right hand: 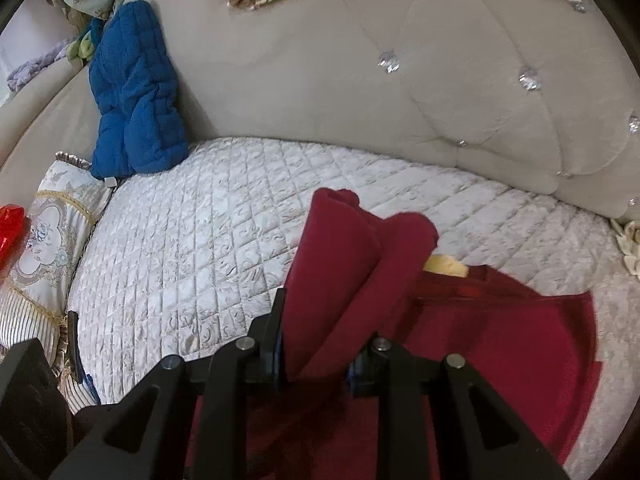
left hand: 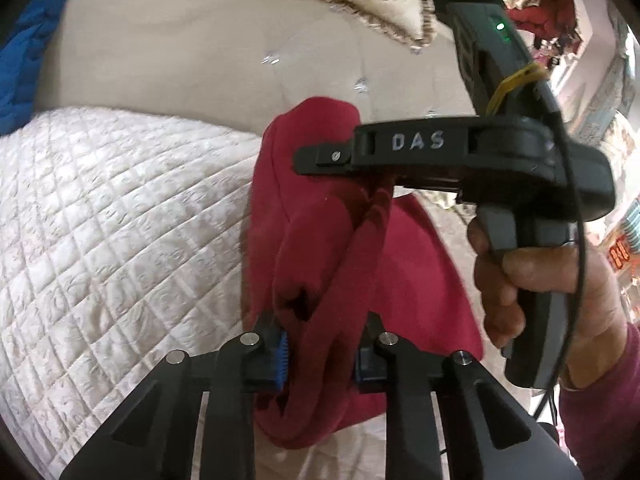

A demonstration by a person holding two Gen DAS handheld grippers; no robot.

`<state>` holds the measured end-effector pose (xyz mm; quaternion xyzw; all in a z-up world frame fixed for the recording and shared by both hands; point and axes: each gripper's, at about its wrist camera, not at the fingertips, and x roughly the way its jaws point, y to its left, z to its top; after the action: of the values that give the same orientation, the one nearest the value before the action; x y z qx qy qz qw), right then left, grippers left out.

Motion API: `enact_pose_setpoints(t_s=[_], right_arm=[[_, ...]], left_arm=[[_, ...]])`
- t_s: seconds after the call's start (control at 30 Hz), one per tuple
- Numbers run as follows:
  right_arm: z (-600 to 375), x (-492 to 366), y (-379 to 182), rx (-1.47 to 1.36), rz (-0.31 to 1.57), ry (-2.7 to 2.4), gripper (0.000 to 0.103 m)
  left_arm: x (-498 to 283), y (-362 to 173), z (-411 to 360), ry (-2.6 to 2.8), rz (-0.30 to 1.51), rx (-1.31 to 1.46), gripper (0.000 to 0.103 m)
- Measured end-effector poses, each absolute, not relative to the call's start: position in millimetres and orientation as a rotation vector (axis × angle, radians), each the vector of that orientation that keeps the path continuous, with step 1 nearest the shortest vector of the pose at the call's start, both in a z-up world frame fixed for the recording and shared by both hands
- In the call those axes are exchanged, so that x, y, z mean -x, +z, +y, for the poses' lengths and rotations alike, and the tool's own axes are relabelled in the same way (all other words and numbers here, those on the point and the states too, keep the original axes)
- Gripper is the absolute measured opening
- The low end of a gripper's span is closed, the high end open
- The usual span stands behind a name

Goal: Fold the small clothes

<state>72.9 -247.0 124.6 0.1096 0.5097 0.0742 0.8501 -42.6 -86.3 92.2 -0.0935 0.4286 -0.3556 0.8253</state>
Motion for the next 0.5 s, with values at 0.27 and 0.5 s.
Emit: enact_pose_setpoints(t_s=[0.27, 0.5], right_arm=[[-303.1, -47.2, 154.0, -0.188, 1.037, 0.078, 0.022], [-358.2, -20.6, 151.3, -0.216, 1.036, -0.004, 0.022]], left_arm=[[49.8, 122.9, -144.6, -0.844, 0.877, 0.143, 0.0], [65.0, 126.0, -203.1, -0.894, 0.891, 0.085, 0.0]])
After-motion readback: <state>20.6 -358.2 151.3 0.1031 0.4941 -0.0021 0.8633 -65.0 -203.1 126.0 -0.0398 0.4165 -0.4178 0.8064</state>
